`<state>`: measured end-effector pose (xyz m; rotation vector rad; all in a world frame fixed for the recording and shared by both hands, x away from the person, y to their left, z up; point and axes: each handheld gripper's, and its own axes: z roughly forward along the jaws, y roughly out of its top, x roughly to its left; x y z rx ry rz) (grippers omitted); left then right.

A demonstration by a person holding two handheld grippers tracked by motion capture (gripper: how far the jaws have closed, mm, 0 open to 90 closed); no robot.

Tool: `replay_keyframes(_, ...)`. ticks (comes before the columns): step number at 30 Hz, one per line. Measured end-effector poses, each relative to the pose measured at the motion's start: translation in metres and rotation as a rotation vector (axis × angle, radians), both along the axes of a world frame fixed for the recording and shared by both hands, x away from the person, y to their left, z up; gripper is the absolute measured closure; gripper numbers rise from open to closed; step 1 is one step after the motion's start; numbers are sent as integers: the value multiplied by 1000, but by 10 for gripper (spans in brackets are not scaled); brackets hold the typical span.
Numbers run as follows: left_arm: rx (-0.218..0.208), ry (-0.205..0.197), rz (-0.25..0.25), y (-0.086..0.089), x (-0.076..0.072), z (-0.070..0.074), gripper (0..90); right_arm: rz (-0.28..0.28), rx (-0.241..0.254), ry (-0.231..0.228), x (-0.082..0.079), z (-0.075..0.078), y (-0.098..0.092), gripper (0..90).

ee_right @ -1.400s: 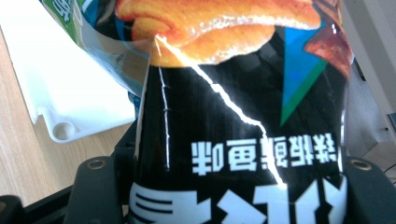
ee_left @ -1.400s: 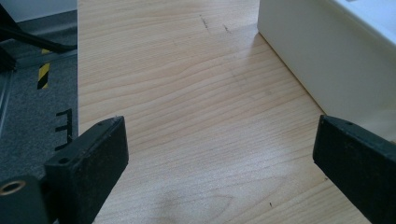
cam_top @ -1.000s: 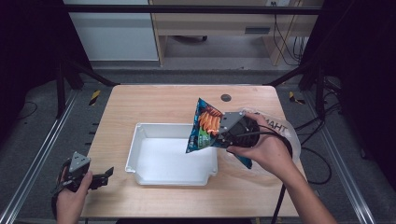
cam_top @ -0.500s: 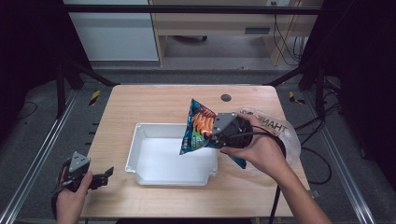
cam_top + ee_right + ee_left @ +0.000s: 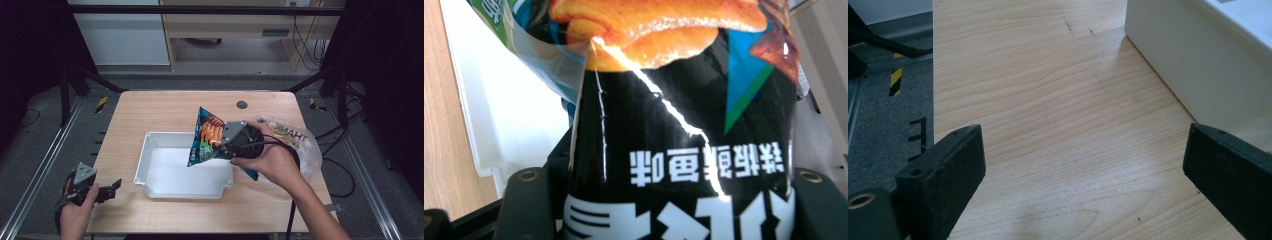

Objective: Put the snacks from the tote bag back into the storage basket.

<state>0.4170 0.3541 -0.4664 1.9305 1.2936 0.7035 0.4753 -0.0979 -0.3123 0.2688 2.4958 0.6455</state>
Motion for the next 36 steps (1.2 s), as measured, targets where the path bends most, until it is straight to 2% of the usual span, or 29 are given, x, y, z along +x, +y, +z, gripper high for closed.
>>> replay_keyframes(22,1,2,-2,0,0,0,31,31,-15,7,8,-7,27,367)
replay_keyframes(36,-4,-1,3,2,-1,1,31,35,4,15,17,-11,44,367)
